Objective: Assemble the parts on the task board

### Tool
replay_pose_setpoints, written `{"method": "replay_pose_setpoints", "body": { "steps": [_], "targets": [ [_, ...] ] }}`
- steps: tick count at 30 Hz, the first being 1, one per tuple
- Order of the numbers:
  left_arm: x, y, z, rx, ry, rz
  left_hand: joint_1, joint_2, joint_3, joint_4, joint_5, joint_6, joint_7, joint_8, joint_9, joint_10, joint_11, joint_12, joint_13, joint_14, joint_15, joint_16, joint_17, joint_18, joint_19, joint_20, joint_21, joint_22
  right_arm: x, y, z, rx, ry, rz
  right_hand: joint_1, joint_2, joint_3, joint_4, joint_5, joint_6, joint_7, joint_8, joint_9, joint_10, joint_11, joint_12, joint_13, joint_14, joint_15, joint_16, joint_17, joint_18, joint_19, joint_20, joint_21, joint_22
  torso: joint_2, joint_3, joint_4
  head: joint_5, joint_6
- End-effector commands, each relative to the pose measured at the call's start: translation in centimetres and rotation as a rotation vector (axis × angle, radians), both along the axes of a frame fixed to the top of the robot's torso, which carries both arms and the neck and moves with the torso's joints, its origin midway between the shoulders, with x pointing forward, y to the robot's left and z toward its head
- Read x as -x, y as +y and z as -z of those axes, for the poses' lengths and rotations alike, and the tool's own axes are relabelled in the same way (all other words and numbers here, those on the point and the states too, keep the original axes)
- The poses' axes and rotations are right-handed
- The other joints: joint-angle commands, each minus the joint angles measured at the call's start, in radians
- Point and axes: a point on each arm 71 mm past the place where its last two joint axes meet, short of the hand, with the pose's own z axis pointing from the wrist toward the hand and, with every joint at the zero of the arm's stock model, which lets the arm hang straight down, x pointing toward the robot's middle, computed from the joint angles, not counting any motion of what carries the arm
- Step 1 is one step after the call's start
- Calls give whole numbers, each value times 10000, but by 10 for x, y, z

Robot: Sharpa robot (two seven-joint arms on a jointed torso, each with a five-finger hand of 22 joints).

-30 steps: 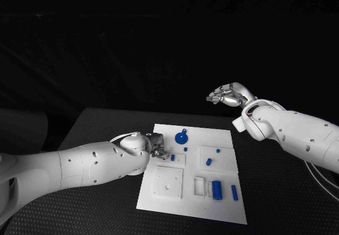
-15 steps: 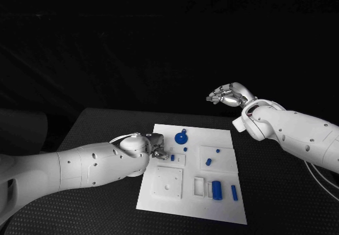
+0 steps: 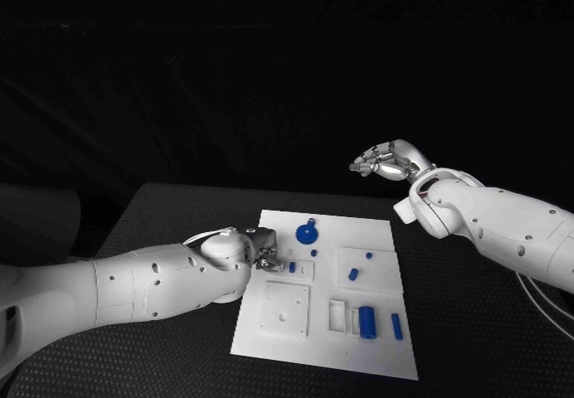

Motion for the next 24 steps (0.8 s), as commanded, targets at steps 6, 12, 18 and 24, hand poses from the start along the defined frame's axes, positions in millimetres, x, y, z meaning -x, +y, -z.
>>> {"method": "replay_pose_setpoints", "body": {
  "steps": [6,12,18,24],
  "targets": [
    [5,2,11,27,587,-129,141,62,298,38,-705,925,-545,44,-64,-109,-104,-68,-77,138,-335,-100,-39,92,31,-1180,-40,59,0,1,0,-15,5,-166,-113,28,-12,84,46,68,-4,-58,-15,67,-12,-57,2,-4,39,-54,-19,197,16,55,-49,177,0,-3,-1,-6,24],
    [4,2,11,119,532,-179,68,-74,291,209,-817,872,-525,7,-106,-116,-86,-90,-103,123,-349,-120,-49,93,31,-1181,-53,52,0,1,0,-13,6,-155,-115,26,-13,84,47,66,-4,-59,-15,65,-12,-60,2,-7,40,-55,-20,197,15,55,-49,177,3,-2,-8,-13,43],
    [2,3,10,206,412,-270,-82,-496,262,730,-1012,827,-499,-35,-192,-115,-62,-148,-172,106,-409,-165,-73,111,46,-1201,-85,33,0,1,0,-18,5,-149,-121,20,-18,86,50,60,-1,-64,-17,62,-9,-67,1,-11,42,-58,-22,196,10,57,-51,177,3,1,-10,-8,45],
    [0,7,10,404,343,-506,-268,-954,250,1472,-1555,730,-470,-68,-242,-146,-35,-230,-231,49,-488,-242,-108,123,35,-1213,-145,10,0,0,0,-12,14,-119,-132,4,-27,89,58,45,6,-74,-22,54,-3,-81,-1,-21,46,-64,-27,195,-1,59,-55,177,2,0,-10,-17,67]
  ]
}}
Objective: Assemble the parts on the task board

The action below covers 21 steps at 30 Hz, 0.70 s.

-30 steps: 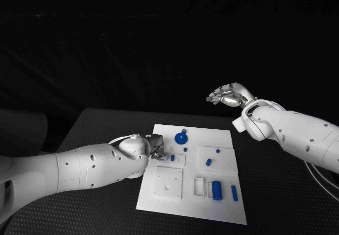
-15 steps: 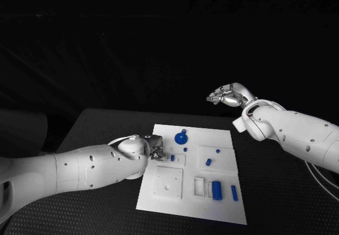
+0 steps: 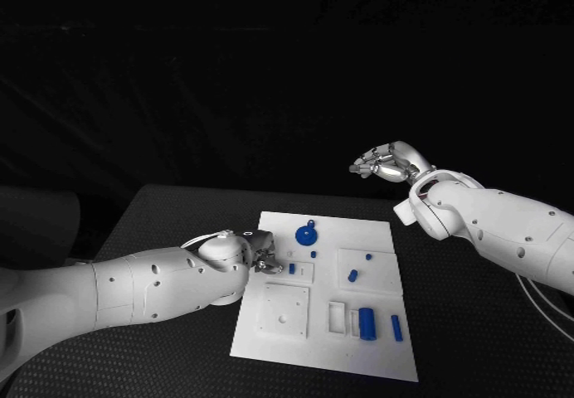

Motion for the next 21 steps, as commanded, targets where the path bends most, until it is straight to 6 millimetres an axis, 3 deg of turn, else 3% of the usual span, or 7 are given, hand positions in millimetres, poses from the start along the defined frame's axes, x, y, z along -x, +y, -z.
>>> {"method": "replay_pose_setpoints", "body": {
  "steps": [1,6,10,21],
  "targets": [
    [1,1,3,192,193,-173,-88,-339,52,365,-173,75,-52,-69,1,-91,6,-117,-33,-69,-123,-111,-32,112,29,-1215,-80,-2,0,0,0,-11,10,-126,-93,-40,0,62,61,43,7,-40,-14,53,-2,-44,-2,-23,47,-66,-11,195,-4,60,-55,178,-1,1,-2,-6,12],
    [0,1,4,210,270,-215,-47,-814,181,967,-333,-196,37,-103,37,-222,96,-362,-114,-259,-152,-305,-103,89,-45,-1194,-189,-42,0,1,0,-10,31,-142,-106,-59,-7,69,88,31,14,-49,-18,46,4,-59,-3,-31,51,-71,-16,193,-18,62,-59,178,-1,2,-1,-12,-8],
    [-1,2,4,203,261,-233,8,-948,183,1187,-380,-340,60,-96,73,-292,103,-412,-104,-322,-155,-336,-103,71,-80,-1182,-226,-50,0,1,0,-8,34,-139,-114,-66,-10,76,112,24,17,-53,-20,44,7,-68,-3,-38,55,-75,-19,192,-25,64,-60,178,-1,1,2,-13,-7],
    [-2,3,4,272,193,-293,44,-1025,182,1316,-399,-375,63,-69,99,-307,105,-419,-88,-341,-157,-340,-98,66,-87,-1182,-239,-53,0,0,0,-9,32,-131,-121,-71,-11,83,137,21,20,-56,-21,44,8,-75,-3,-41,56,-77,-22,192,-33,66,-60,179,-1,1,2,-19,-6]
  ]
}}
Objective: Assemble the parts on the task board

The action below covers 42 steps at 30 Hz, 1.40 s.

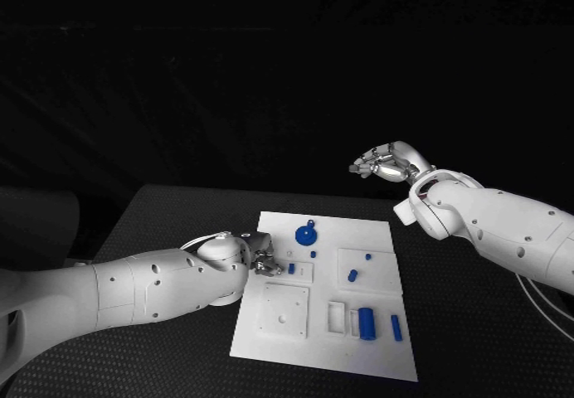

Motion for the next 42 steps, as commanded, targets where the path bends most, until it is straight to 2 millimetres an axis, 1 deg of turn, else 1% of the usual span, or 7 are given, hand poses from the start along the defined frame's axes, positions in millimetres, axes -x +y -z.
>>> {"method": "replay_pose_setpoints", "body": {
  "steps": [1,5,7,9,17,24,42],
  "targets": [
    [0,1,0,105,-22,-46,2,-120,-26,83,-20,-78,2,20,13,-42,19,-42,20,-82,-22,-35,-5,66,-87,-1182,-65,-11,0,1,0,-9,18,-136,-69,-17,16,56,40,21,20,-57,-12,43,8,-37,-3,-42,56,-37,-12,192,-33,66,-60,180,-1,0,4,0,-4],
    [-1,3,0,116,-100,-122,-12,-357,-60,310,-107,-126,7,45,36,-71,22,-63,36,-106,-27,-52,-6,60,-88,-1183,-86,-18,0,1,0,-9,19,-132,-73,-26,14,58,55,16,22,-60,-14,40,10,-44,-3,-46,58,-39,-14,191,-40,67,-61,180,1,-3,7,-14,13],
    [-2,4,0,102,-127,-158,-15,-545,-131,550,-864,-169,6,69,56,-94,21,-80,57,-126,-32,-64,-3,64,-107,-1191,-115,-23,1,0,0,-8,18,-126,-73,-30,13,59,63,12,23,-63,-15,39,11,-47,-4,-48,59,-40,-15,191,-44,67,-62,180,0,-2,5,-18,16],
    [-2,6,-1,76,-181,-187,-46,-633,-219,657,-1090,-204,12,68,55,-120,26,-96,64,-151,-31,-79,-6,59,-137,-1188,-135,-20,1,0,0,-6,20,-123,-73,-35,13,59,69,9,25,-65,-16,37,12,-51,-4,-50,59,-41,-17,190,-48,67,-63,180,1,-1,6,-22,17],
    [-3,7,-3,194,-341,-242,-52,-694,-510,728,-1468,-325,26,21,15,-177,30,-114,85,-199,-32,-91,0,54,-222,-1187,-176,0,1,0,0,-7,25,-126,-73,-40,12,60,78,5,26,-67,-17,35,14,-56,-4,-52,60,-43,-18,190,-55,68,-64,180,3,-1,4,-31,40],
    [-3,8,-5,328,-460,-280,-92,-724,-925,822,-2206,-385,30,20,-14,-255,33,-135,105,-274,-33,-116,1,62,-325,-1194,-253,14,1,0,1,-4,30,-112,-69,-42,14,59,90,2,28,-70,-18,33,16,-61,-4,-55,61,-44,-19,189,-60,68,-64,180,2,-2,4,-42,29],
    [-5,9,-11,1051,-319,-405,186,-732,-1564,912,-2293,-745,122,-147,-153,-371,106,-192,119,-401,20,-142,11,82,-444,-1201,-348,28,1,-1,4,2,97,-101,-65,-49,12,57,106,-8,33,-76,-20,32,21,-71,-4,-58,63,-45,-22,188,-71,70,-63,181,-1,2,5,-19,27]
  ]
}}
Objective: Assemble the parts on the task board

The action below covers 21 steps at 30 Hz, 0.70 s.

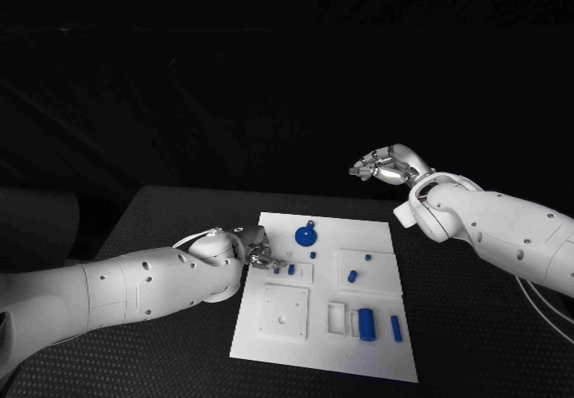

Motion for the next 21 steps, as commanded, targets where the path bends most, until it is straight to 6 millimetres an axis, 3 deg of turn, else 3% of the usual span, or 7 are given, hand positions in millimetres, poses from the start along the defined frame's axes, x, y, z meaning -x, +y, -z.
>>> {"method": "replay_pose_setpoints", "body": {
  "steps": [1,8,13,18,21],
  "targets": [
    [1,-3,0,348,110,97,200,26,-79,-55,-37,-83,-1,-75,-26,-69,20,-46,18,-105,0,-63,12,80,-81,-1310,-72,13,0,1,0,-6,20,-134,-66,-49,11,58,51,-8,33,-41,-13,32,22,-42,-3,-23,28,-45,-17,188,-36,35,-63,173,-2,-1,-1,0,-7],
    [0,-2,-1,500,-30,18,270,34,-117,-23,-36,-122,15,-94,-52,-88,34,-48,23,-128,12,-62,15,70,-90,-1301,-86,11,0,1,0,-7,16,-131,-68,-48,10,61,55,-10,35,-42,-14,33,23,-45,-3,-23,29,-45,-17,188,-38,37,-62,174,-3,-2,2,10,1],
    [-4,3,-4,989,-225,-320,379,48,30,208,-39,-198,38,-146,-114,-98,52,-56,23,-139,24,-66,13,67,-50,-1302,-101,-5,0,1,0,-8,12,-130,-72,-47,9,64,58,-12,36,-43,-14,33,25,-47,-3,-24,29,-46,-18,188,-40,38,-62,174,-1,-3,1,13,18],
    [-18,13,-21,2697,-394,-1142,708,128,560,834,-33,-738,242,-559,-373,-273,236,-271,-69,-267,185,-284,-88,27,-57,-1269,-205,-66,1,0,0,-7,1,-110,-85,-37,6,79,63,-14,39,-45,-15,35,27,-51,-2,-25,31,-46,-20,187,-40,40,-60,175,3,-8,-6,-11,60],
    [-20,19,-26,3447,-139,-1460,977,192,687,920,-26,-1030,365,-745,-503,-412,360,-385,-110,-356,305,-396,-143,-21,-126,-1227,-262,-82,1,-2,0,-2,-9,-80,-88,-37,5,81,65,-14,39,-45,-15,35,27,-52,-2,-25,31,-46,-20,187,-41,41,-60,175,-4,-6,-2,-37,52]
  ]
}}
